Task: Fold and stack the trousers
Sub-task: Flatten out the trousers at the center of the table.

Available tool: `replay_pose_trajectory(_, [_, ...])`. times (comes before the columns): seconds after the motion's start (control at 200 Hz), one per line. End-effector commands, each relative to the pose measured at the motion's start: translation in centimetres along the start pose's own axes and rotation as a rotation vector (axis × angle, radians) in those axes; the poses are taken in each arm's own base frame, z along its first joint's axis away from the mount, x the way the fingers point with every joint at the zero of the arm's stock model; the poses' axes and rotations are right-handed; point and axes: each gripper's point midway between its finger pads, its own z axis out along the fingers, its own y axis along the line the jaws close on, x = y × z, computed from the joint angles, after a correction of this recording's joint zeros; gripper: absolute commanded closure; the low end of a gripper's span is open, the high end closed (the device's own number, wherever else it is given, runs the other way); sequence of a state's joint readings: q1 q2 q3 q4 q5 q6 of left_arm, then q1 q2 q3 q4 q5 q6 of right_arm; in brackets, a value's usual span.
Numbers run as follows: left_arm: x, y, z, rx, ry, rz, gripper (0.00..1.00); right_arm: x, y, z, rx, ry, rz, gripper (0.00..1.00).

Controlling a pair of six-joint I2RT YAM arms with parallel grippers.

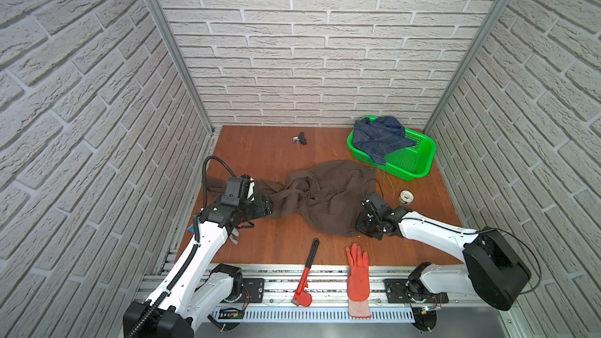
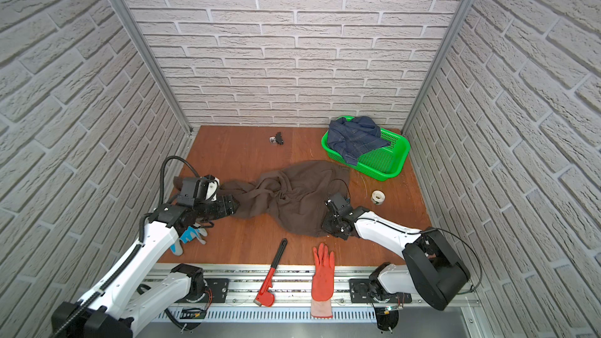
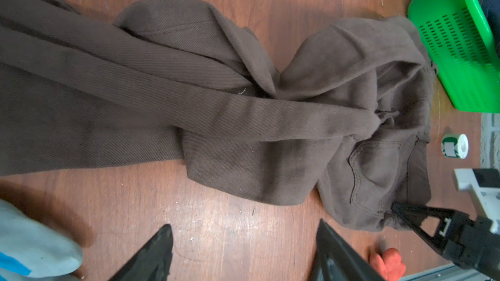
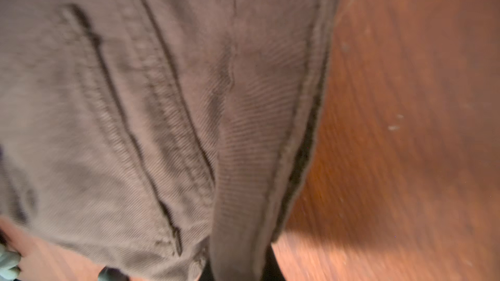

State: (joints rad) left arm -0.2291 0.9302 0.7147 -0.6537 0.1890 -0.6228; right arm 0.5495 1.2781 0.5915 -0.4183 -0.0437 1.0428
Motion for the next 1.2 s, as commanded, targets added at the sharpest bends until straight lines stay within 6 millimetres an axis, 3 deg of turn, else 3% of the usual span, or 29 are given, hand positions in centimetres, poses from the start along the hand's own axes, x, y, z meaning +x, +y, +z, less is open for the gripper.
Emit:
replay_pose_trajectory(0.0, [-0.3,-0.2,0.8,0.039,-0.025,-0.035,0.17,-3.0,3.5,-6.0,-0.098,-0.16,-0.09,0.94])
replay_pose_trajectory(0.14, [0.6,-0.2,2.8,0.077,0.009,-0.077,0.17,-5.6,5.7,-15.1,-0.169,-0.325,-0.155,0.94])
replay_pose_trajectory(0.26, [1.3,0.1,4.6,0.089,0.033,-0.097,0.18,-6.7,6.1,-20.0,-0.191,-0.408,-0.169,0.94])
replay_pose_trajectory(0.435, [1.4,0.0,6.9,0.1,0.044,-0.115,0.2,-7.5,7.1,-23.5,-0.265,-0.487,-0.158,0.95])
replay_pose_trajectory(0.61, [1.4,0.4,9.6,0.082,0.066,-0.132,0.27,-8.1,7.9,-25.7,-0.316,-0.546,-0.173,0.95])
replay_pose_trajectory(0.68, [1.2,0.9,10.4,0.06,0.064,-0.136,0.32,-8.2,8.0,-26.5,-0.324,-0.557,-0.176,0.94])
replay_pose_trajectory(0.77, [0.2,1.2,10.6,0.037,0.047,-0.132,0.52,-8.3,8.0,-27.7,-0.334,-0.579,-0.181,0.94])
replay_pose_trajectory(0.84, [-1.2,1.1,9.7,0.031,0.006,-0.116,0.82,-8.4,7.9,-28.8,-0.339,-0.6,-0.183,0.94])
replay_pose_trajectory(0.91, [-3.0,0.5,7.6,0.025,-0.043,-0.085,1.0,-8.5,7.7,-30.0,-0.341,-0.622,-0.184,0.95])
replay_pose_trajectory(1.05, [-6.9,-1.1,-0.1,-0.001,-0.211,0.01,1.0,-8.8,7.0,-32.7,-0.343,-0.672,-0.179,0.94])
replay_pose_trajectory(1.195, [-9.0,-1.9,-9.4,-0.051,-0.353,0.086,1.0,-8.9,6.2,-35.1,-0.34,-0.72,-0.178,0.94])
